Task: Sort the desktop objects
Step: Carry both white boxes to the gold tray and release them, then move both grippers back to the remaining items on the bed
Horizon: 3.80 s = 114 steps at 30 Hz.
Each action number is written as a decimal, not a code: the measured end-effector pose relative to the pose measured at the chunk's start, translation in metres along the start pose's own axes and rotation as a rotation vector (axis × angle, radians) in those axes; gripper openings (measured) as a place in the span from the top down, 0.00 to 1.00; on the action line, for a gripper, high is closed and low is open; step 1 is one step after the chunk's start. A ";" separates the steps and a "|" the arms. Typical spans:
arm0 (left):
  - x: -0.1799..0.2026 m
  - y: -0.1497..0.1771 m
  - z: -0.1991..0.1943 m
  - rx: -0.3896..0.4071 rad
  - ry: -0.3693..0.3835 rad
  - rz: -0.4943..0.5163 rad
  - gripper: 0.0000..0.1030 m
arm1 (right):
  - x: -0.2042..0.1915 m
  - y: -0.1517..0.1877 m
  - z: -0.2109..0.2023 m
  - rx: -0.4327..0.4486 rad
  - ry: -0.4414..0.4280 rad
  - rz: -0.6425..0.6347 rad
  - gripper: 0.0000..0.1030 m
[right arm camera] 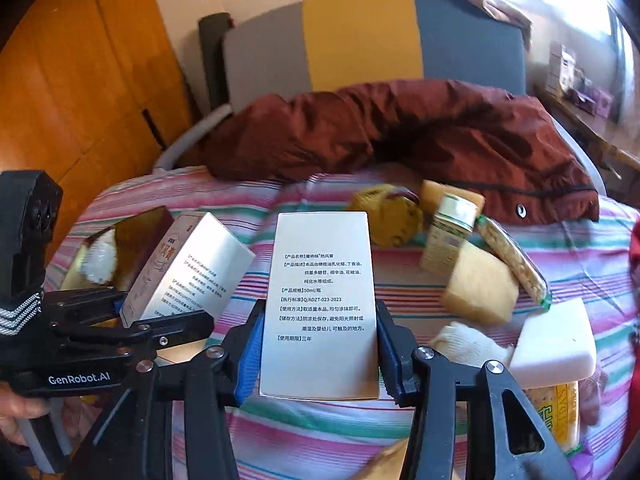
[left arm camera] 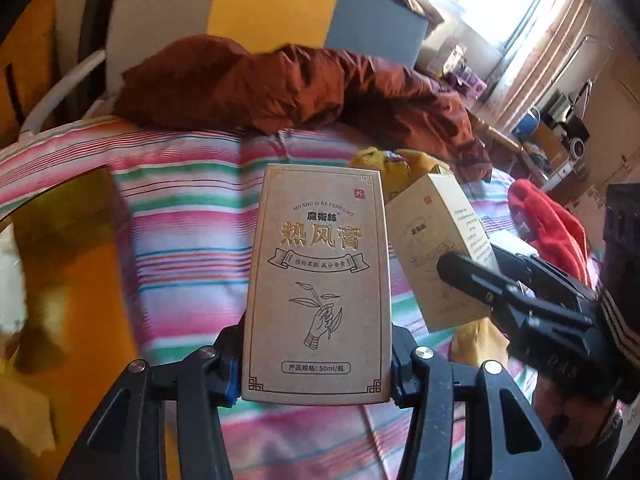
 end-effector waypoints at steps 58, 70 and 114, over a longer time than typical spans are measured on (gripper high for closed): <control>-0.201 0.097 -0.127 0.219 -0.443 -0.278 0.28 | -0.232 0.046 0.046 -0.054 -0.115 -0.220 0.12; -0.181 0.105 -0.125 0.201 -0.445 -0.233 0.28 | -0.221 0.065 0.032 -0.038 -0.058 -0.224 0.11; -0.011 0.030 -0.074 0.181 -0.036 0.140 0.29 | 0.073 0.129 -0.132 0.023 0.337 0.415 0.23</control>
Point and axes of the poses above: each gripper's, at about its wrist camera, not at the fingertips, and z roughly the way its jaws point, x to its right, y to its underside, the point moved 3 cm from there along z, roughly the way its jaws point, and after that the axes turned 9 degrees about -y, right-handed, at the moved point
